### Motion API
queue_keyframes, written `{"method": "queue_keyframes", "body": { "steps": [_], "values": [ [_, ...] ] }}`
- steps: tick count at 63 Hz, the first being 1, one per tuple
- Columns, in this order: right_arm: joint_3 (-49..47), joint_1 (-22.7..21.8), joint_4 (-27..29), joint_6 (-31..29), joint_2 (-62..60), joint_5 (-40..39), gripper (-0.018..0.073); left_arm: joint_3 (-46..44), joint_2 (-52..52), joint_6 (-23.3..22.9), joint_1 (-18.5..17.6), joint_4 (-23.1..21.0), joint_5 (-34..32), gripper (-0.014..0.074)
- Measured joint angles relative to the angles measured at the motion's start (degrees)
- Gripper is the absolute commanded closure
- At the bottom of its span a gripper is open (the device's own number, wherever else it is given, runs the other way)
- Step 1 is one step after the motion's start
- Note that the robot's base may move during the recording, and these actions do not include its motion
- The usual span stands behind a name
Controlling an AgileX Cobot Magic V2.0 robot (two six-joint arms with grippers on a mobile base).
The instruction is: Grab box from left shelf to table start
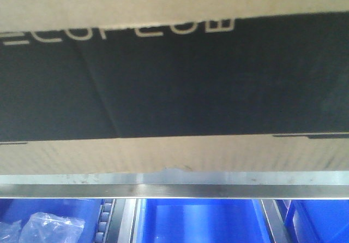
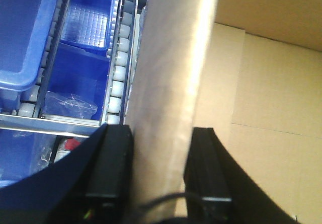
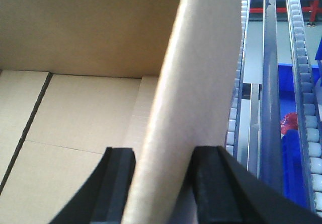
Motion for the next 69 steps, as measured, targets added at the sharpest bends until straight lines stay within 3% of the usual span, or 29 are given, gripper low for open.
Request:
{"method": "queue_keyframes", "body": {
  "steps": [69],
  "values": [
    [0.0,0.0,0.0,0.0,0.0,0.0,0.0503,0.0,0.0,0.0,0.0,0.0,0.0,0.0608]
  ]
}}
